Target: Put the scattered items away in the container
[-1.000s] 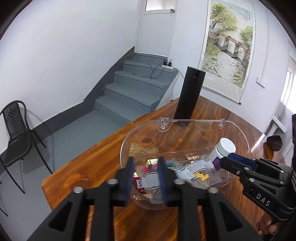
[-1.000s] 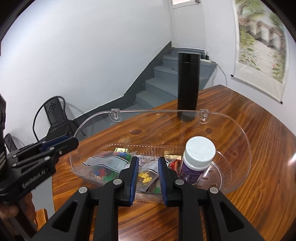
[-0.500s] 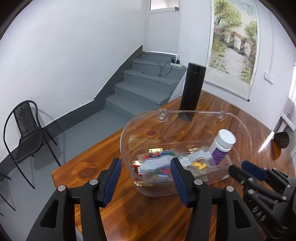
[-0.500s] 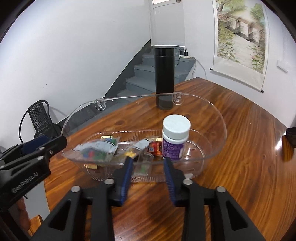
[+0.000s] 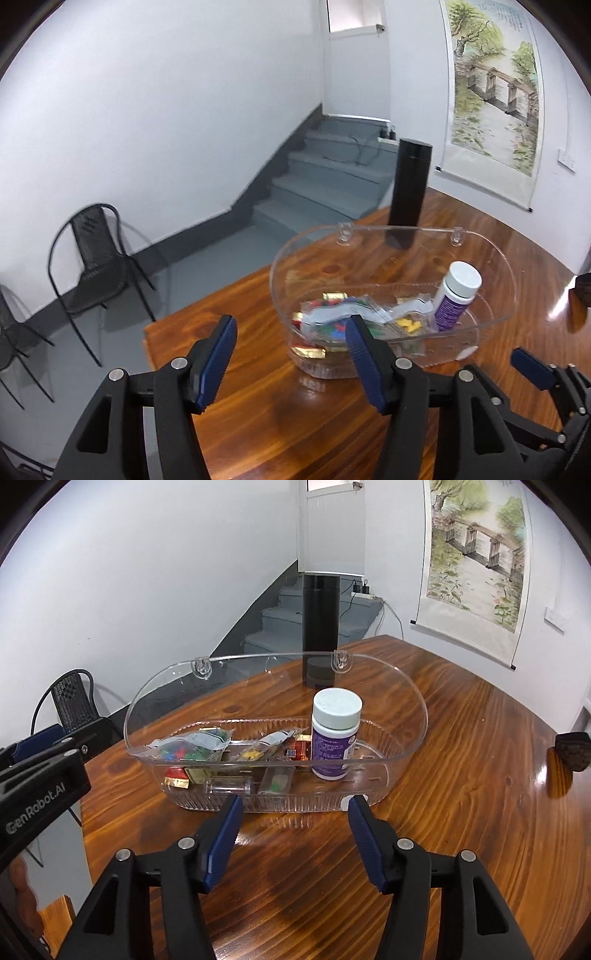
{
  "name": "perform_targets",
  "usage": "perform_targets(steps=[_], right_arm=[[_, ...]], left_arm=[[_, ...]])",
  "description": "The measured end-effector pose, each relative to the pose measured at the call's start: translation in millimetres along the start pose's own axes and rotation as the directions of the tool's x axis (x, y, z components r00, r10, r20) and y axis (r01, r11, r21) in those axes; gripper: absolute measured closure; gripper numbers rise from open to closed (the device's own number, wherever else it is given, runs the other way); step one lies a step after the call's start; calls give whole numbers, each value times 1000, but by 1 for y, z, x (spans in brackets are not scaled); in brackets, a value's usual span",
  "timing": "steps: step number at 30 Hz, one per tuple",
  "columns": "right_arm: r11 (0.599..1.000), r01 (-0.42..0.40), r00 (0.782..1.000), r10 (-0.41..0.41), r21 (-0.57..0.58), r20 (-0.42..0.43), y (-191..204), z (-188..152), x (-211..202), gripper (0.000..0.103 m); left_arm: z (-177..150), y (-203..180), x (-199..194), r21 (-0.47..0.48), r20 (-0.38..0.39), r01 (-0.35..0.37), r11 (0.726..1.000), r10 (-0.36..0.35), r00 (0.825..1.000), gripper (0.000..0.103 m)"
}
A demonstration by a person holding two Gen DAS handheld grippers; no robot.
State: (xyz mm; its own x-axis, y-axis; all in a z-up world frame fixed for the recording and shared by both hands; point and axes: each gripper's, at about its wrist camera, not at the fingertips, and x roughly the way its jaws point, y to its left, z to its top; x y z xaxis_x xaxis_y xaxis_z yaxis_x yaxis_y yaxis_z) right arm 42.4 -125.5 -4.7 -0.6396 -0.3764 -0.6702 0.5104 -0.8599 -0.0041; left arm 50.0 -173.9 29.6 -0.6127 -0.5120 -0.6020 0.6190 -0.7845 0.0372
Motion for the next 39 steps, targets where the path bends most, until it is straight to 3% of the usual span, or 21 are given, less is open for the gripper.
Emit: perform_targets(steps=[13,39], right_arm=[[999,-15,1000,16,-37,20,10,1,-9,31],[999,21,999,-19,-46,47,22,8,-14,23]], left_arm=[[-2,18,-4,-76,-3,-45,996,45,999,47],[-3,18,-13,-53,-14,-35,998,34,999,49]])
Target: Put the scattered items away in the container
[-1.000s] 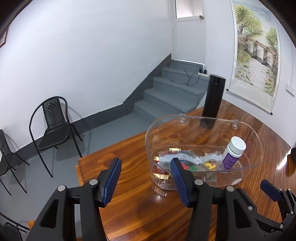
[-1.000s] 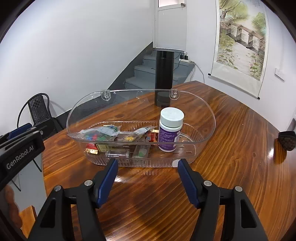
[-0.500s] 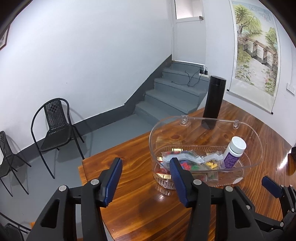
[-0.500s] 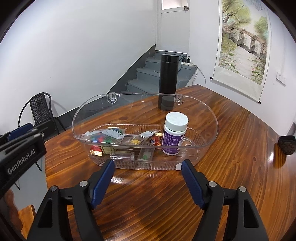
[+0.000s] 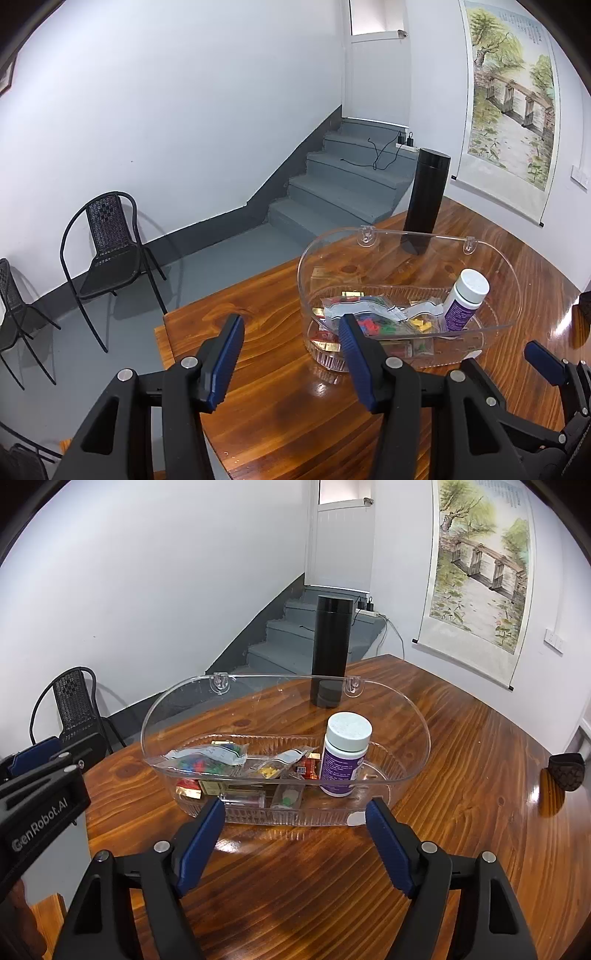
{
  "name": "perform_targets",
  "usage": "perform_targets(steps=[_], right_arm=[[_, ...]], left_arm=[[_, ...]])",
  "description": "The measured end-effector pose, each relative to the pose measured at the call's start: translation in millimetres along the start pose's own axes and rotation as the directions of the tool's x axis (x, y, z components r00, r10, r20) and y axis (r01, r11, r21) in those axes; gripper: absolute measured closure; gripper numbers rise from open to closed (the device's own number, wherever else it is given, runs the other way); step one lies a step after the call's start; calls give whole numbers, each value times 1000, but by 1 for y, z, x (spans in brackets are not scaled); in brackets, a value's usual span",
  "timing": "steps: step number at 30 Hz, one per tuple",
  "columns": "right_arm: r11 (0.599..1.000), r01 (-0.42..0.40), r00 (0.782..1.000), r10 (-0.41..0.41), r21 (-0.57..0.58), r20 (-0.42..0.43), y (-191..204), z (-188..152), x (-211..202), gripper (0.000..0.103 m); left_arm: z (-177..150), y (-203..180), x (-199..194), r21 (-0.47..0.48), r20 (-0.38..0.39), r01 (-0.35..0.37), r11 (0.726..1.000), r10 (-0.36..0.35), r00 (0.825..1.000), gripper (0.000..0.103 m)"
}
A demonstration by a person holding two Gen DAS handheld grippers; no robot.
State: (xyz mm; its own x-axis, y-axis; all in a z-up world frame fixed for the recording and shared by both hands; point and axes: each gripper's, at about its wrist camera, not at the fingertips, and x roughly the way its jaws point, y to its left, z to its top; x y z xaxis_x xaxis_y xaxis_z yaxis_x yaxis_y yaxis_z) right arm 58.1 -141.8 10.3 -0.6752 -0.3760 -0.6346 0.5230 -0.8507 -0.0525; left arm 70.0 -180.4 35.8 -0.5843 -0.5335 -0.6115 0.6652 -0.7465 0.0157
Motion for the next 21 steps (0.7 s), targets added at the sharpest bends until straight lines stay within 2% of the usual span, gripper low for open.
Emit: perform_targets(steps=[17,21], right_arm=[[1000,2,1000,-2,8,0,0,0,1,20],[1000,4,1000,-4,8,-1,-1,-1,1,20]], left_arm=[[0,-9,-3,32,5,26,999,-26,1000,49],[0,-12,-5,59,26,25,998,-26,999,59]])
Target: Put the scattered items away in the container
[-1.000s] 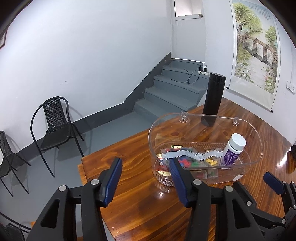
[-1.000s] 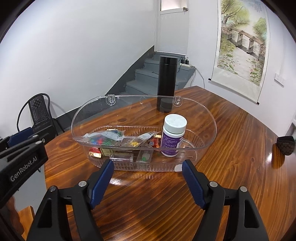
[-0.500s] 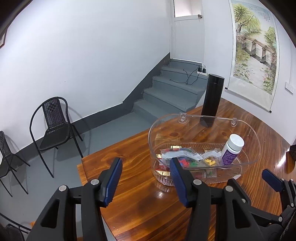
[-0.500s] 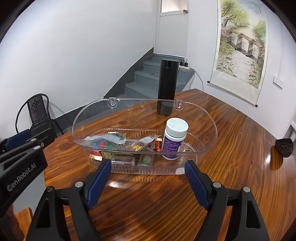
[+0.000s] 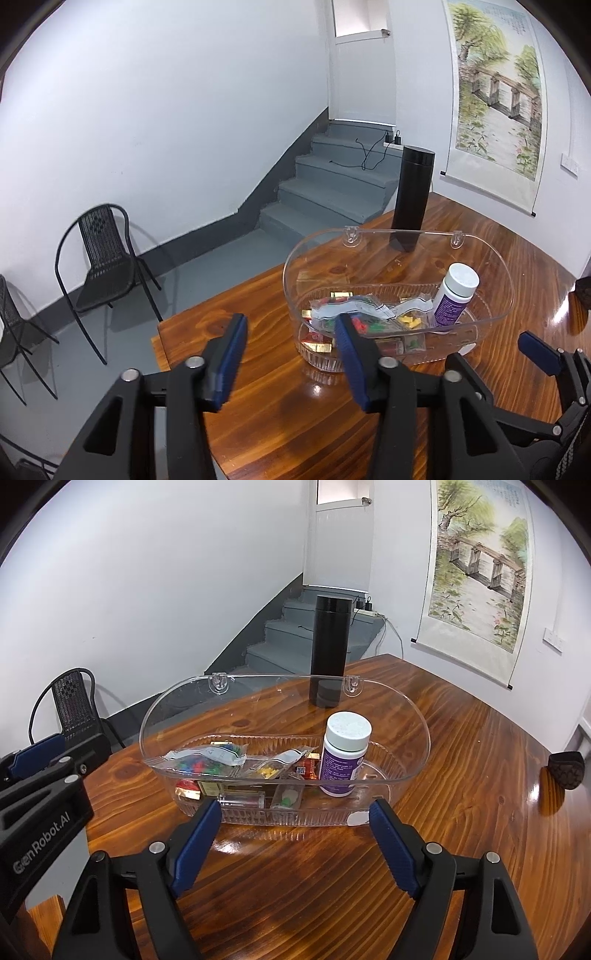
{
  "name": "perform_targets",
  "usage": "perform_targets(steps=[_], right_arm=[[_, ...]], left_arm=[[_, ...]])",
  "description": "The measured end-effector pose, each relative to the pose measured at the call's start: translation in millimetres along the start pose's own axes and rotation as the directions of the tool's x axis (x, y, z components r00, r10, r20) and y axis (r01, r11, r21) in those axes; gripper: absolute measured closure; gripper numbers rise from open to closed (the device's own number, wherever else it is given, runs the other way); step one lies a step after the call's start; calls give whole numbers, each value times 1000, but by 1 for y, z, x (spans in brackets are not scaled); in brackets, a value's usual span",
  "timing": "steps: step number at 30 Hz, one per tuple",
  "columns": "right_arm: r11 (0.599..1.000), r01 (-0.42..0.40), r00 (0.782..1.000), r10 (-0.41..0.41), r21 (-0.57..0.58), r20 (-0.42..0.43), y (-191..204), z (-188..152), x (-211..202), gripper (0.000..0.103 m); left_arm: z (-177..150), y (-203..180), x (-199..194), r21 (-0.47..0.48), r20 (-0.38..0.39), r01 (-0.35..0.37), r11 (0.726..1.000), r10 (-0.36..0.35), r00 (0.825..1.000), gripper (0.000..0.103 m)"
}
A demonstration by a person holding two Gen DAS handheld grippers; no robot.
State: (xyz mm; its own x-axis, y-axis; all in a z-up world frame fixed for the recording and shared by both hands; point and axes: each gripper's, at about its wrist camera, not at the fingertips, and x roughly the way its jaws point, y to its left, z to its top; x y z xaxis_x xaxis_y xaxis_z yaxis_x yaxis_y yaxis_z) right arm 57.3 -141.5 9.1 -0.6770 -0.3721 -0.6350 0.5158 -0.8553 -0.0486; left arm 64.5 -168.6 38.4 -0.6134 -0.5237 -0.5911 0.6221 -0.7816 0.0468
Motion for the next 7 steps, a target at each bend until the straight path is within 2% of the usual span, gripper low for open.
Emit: perform_targets(steps=[2,7], right_arm=[[1000,2,1000,-2,2,-4,-1,0,1,20],[1000,10,1000,-10,8,-6,-3,-1,2,20]], left_arm=[[0,-1,-2,7,15,4,1000,-4,1000,64],[0,-6,-3,25,23,24,999,-25,999,65]])
